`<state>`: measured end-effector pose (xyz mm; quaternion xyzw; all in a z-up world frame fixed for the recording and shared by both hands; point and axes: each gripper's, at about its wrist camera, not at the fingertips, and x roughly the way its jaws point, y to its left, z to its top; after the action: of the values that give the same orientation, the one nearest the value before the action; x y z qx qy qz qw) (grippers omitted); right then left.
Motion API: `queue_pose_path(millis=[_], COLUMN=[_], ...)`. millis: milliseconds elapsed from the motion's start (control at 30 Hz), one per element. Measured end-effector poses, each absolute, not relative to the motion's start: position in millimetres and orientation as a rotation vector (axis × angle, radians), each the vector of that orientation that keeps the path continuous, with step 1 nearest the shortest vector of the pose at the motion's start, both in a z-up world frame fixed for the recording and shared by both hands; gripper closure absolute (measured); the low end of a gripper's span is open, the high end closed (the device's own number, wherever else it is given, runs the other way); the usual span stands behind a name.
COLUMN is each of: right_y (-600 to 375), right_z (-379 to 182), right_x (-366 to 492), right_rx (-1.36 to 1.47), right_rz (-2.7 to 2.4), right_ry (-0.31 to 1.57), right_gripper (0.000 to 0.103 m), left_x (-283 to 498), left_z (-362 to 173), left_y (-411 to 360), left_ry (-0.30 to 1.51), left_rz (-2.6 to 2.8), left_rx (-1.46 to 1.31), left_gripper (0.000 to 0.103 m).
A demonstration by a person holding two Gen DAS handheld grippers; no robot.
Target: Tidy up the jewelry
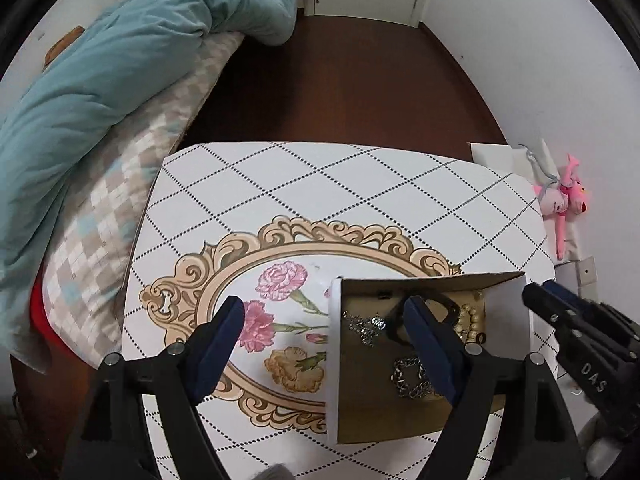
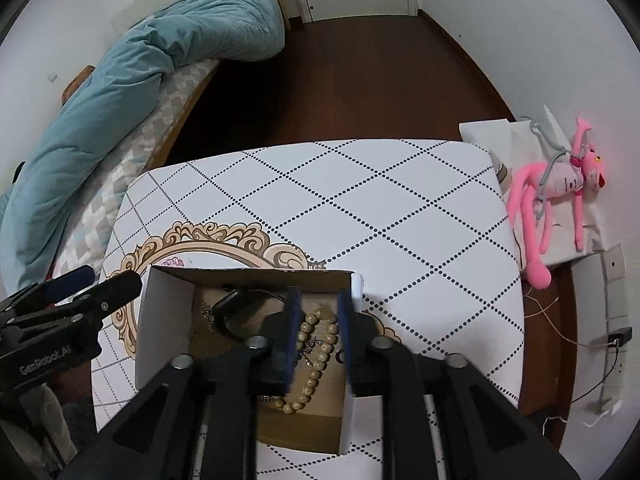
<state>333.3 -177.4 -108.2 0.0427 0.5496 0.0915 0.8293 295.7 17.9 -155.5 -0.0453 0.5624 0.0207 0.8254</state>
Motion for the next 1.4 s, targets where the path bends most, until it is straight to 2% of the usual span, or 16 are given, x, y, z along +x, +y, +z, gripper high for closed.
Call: queue_pose_path(millis=[100,167,400,467,533,933,1400], right_y=[-177,-177,-174,-174,-175,-184,-188], right_z=[-105,-103,-108,-113,-116,-112,-25], right_x=[331,328,303,294,287,258,193], right_rx=[0.084,0.063,-0.06,-0.079,-0.095,-0.094,-0.055], right_rz=[0.19,0.179,0.115,0.108,0.096,0.023,0.001], right_ry=[1.16,1.152,1.138,1.149,1.154,1.129,0.975], right_gripper=[0.067,0.06,0.025,0.007,0.002,0.0,0.0], left_x=[291,287,265,258,251,223,164], left_z=[-158,-158,-165,-169,-173,-170,-97], left_y=[22,24,19,18,16,11,-1], left_ry=[1.193,1.186,1.168,1.172,1.176,1.162,1.044], left_rz=[0.049,0.051,0.072,0.072,0.072,0.083,0.056], left_rx=[-0.11,-0.117,-0.069,-0.064,-0.062,-0.062,-0.061], left_gripper=[0.017,0.002,0.001,0.001,0.001,0.0,0.001])
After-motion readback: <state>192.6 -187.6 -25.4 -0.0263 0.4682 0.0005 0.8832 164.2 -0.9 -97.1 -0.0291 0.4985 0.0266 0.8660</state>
